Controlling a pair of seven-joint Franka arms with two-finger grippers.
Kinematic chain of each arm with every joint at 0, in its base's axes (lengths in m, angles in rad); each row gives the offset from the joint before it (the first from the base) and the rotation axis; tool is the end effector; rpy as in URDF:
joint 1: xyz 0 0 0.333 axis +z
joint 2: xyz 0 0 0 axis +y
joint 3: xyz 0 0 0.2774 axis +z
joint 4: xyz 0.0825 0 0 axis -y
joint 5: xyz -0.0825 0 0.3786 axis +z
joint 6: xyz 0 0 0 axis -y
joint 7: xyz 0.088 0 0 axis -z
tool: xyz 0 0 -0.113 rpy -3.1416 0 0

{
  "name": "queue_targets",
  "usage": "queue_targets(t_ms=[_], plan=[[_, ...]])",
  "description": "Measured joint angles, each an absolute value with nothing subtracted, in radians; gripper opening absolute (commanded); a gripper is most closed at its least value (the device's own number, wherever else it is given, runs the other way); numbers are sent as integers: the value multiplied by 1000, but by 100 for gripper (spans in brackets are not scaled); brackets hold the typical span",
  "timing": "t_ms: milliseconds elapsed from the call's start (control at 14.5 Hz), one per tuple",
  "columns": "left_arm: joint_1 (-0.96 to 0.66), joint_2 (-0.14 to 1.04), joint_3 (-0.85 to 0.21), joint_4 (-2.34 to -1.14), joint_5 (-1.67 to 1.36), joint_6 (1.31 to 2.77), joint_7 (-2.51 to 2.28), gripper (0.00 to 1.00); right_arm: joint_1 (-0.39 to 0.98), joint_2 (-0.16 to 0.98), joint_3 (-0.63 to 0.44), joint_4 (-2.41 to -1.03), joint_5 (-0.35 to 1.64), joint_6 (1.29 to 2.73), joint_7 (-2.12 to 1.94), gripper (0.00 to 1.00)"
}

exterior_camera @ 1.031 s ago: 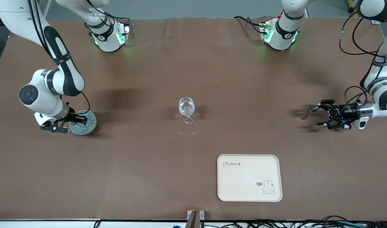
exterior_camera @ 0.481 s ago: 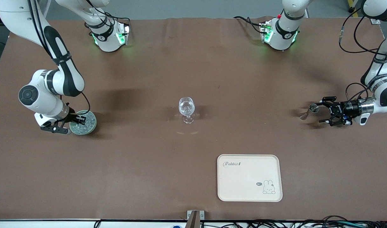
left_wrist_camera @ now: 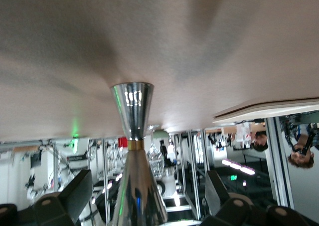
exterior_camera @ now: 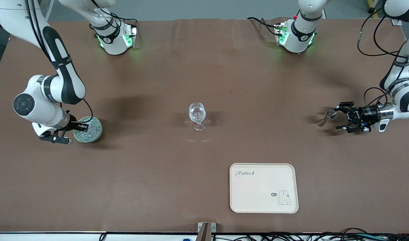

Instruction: Pour wine and add ice with both arms

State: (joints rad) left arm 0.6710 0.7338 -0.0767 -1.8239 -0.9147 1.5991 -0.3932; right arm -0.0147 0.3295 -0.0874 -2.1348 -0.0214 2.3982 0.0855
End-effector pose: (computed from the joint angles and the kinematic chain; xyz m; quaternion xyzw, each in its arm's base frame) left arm 0.4814 0.2178 0.1057 0.5904 0.5578 -0.3712 0.4500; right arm 0.5469 -0.0573 0.2076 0.9957 -0.0836 -0.0327 0.0209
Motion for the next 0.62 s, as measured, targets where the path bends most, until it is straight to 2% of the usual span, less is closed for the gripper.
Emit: queue_targets(t_ms=[206,619], plan=[[669,677,-86,-1861,-915,1655,-394,100,-15,329,-87,-2130,-21,2387,86,0],[664,672,-95,-1874,-914,1645,-439,100,-11,301,-86,-2073,-21,2272,86,0]])
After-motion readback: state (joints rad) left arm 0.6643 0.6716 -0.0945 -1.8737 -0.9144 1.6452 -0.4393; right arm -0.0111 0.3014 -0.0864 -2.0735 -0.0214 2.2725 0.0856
